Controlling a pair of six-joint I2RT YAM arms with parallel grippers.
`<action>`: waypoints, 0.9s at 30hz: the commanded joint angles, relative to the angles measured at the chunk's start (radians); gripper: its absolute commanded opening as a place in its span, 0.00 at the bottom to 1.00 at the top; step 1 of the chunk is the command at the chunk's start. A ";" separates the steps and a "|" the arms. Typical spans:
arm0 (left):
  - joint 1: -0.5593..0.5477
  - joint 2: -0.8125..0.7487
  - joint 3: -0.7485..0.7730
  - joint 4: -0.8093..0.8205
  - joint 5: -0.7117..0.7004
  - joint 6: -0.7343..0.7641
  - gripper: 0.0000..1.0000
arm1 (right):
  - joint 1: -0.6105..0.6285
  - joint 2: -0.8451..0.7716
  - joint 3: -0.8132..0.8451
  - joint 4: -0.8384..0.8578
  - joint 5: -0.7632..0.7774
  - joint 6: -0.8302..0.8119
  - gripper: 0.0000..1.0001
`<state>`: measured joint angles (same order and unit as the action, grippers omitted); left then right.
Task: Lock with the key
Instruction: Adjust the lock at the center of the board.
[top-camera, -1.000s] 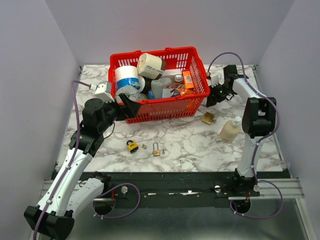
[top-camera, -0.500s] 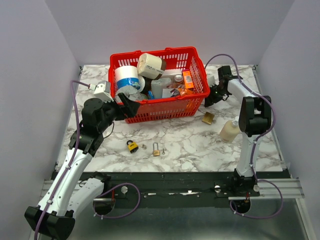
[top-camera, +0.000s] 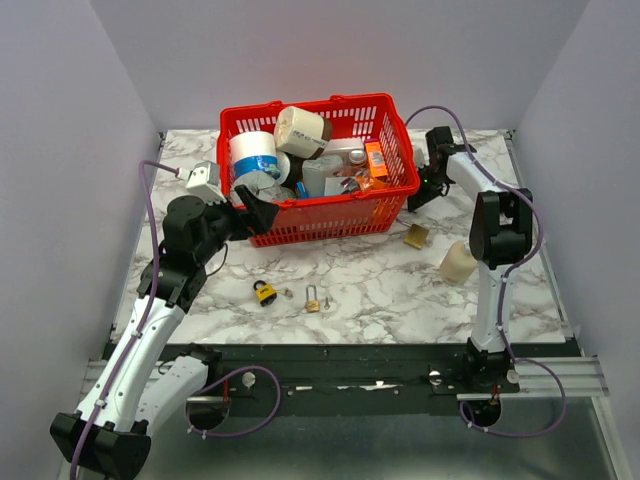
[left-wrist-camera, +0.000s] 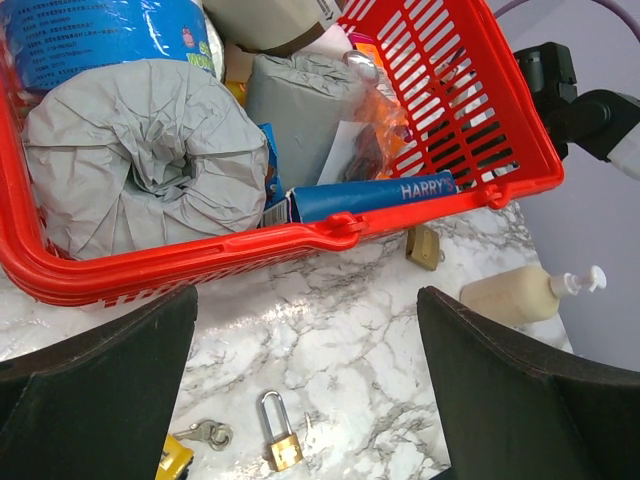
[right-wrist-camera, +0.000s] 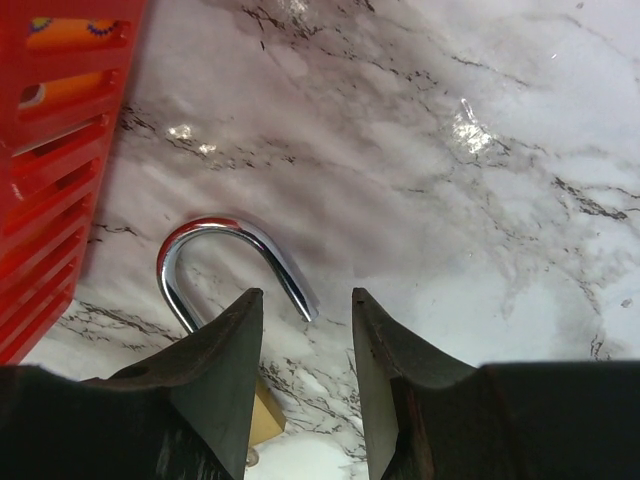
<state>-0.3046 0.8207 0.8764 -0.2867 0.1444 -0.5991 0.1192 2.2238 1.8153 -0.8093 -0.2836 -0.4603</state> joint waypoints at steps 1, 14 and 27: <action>0.013 0.009 0.018 -0.026 0.020 -0.004 0.99 | 0.020 0.040 0.053 -0.096 0.060 0.009 0.48; 0.021 0.028 0.041 -0.052 0.020 0.007 0.99 | 0.045 0.143 0.223 -0.235 0.127 0.038 0.50; 0.032 0.020 0.058 -0.077 0.012 0.012 0.99 | 0.046 0.128 0.197 -0.231 0.190 0.064 0.39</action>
<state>-0.2829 0.8455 0.8940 -0.3412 0.1463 -0.5980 0.1581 2.3554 2.0151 -1.0222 -0.1509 -0.4103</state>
